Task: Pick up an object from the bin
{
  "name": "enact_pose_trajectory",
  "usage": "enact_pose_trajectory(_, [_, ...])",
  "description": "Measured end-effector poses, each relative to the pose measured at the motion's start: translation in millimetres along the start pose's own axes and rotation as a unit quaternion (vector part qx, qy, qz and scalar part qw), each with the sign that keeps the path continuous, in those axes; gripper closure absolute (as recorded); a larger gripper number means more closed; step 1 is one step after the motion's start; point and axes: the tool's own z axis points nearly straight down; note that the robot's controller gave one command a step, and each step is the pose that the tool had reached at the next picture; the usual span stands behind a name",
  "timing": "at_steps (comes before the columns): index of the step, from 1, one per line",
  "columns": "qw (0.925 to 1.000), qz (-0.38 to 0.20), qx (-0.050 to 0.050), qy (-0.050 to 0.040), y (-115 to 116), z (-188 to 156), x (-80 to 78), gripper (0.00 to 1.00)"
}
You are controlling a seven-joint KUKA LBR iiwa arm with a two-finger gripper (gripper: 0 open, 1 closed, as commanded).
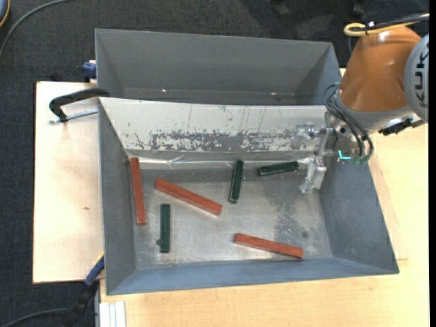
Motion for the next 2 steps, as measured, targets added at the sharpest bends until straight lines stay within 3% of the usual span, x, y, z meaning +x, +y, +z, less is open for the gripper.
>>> enact_pose_trajectory(1, [0.9721,-0.235,0.0,-0.0006,48.1,106.2,33.1,0.0])
enact_pose_trajectory(2, [0.9691,-0.246,0.001,-0.0111,117.7,9.7,13.5,0.0])
